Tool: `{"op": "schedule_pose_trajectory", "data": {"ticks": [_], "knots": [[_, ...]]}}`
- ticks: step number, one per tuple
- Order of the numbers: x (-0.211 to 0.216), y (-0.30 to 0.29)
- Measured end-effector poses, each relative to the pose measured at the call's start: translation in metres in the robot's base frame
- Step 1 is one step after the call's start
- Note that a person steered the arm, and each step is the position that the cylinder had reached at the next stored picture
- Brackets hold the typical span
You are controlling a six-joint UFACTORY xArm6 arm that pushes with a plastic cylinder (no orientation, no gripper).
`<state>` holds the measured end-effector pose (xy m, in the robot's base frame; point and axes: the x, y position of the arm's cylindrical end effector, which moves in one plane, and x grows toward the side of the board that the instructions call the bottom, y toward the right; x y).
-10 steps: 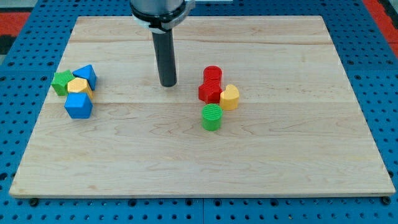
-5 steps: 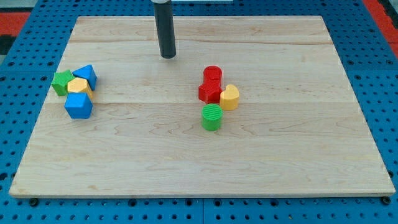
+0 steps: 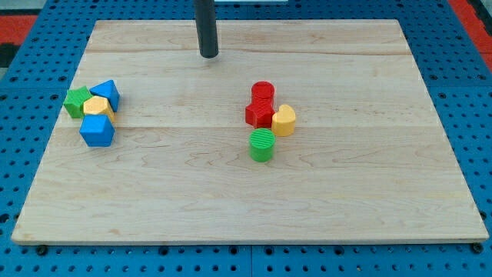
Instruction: Move red circle along with yellow heart to the bottom right of the board
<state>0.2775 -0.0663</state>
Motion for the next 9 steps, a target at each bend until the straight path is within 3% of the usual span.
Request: {"op": "schedule_pose_trajectory", "data": {"ticks": [1,3,4,7,9], "knots": [[0.0,0.003],[0.075,0.079],[0.109,0.08],[0.134,0.113],[0.186,0.149]]}}
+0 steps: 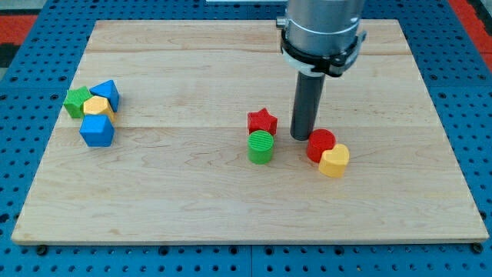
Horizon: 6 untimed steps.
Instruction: Move red circle along with yellow heart to the bottom right of the board
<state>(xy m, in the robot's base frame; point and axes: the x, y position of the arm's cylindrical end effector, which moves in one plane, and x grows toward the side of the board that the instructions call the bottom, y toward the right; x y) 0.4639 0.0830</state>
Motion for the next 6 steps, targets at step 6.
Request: {"op": "schedule_pose_trajectory", "data": {"ticks": [6], "knots": [[-0.048,0.024]]}}
